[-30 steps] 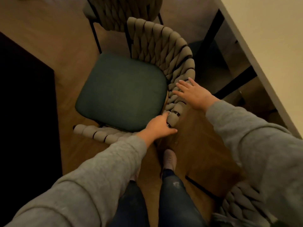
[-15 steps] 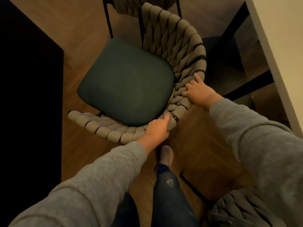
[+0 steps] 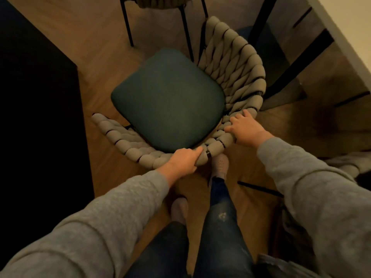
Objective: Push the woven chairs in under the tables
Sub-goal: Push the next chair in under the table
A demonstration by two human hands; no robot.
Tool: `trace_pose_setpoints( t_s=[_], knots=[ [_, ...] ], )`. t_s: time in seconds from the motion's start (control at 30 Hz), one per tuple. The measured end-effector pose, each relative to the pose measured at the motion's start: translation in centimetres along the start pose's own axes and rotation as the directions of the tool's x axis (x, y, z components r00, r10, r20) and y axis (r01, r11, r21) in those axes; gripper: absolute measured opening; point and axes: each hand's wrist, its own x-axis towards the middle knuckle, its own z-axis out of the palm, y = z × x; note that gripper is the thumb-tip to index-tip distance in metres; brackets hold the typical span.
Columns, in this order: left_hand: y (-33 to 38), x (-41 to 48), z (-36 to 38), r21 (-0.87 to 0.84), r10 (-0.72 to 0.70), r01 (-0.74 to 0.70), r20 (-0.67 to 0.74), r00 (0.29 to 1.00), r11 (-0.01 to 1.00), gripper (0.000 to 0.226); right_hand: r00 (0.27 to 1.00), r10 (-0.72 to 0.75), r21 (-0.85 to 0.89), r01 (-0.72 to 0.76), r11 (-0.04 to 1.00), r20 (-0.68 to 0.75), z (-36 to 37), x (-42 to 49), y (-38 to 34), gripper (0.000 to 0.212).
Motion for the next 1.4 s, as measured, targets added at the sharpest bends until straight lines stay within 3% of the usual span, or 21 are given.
trace_pose_setpoints(
  t_s=[0.37, 0.6, 0.73, 0.8, 0.93, 1.4],
  knots=[
    [-4.6, -14.7, 7.6, 0.126, 0.085, -0.098, 0.105, 0.991, 0.987, 0.057, 0.996, -0.085, 0.193, 0.075, 0.978, 0.040, 1.0, -9.8, -16.8, 0.043],
    [-1.5, -19.2, 11.4, 0.163, 0.002, -0.011, 0.058, 0.998, 0.987, 0.058, 0.964, -0.262, 0.326, 0.231, 0.917, 0.051, 3.6, -13.3, -17.6, 0.060],
    [-0.8, -18.6, 11.9, 0.203, 0.003, -0.009, 0.031, 1.000, 0.979, 0.056, 0.976, -0.172, 0.163, 0.149, 0.975, 0.136, 6.4, -13.4, -11.1, 0.072],
    [-1.3, -18.4, 11.7, 0.253, 0.071, -0.089, 0.080, 0.994, 0.963, 0.053, 0.973, -0.155, 0.098, 0.140, 0.985, 0.169, 6.9, -13.1, -9.4, 0.055],
    [-2.9, -18.0, 11.2, 0.271, 0.112, -0.144, 0.131, 0.985, 0.952, 0.042, 0.984, -0.152, 0.029, 0.150, 0.988, 0.090, 7.4, -12.3, -9.9, 0.037],
    [-16.3, -10.0, -0.4, 0.362, 0.180, -0.251, 0.219, 0.959, 0.898, 0.044, 0.991, 0.116, 0.218, -0.128, 0.968, 0.066, 1.9, -3.5, -11.7, 0.038]
  ],
)
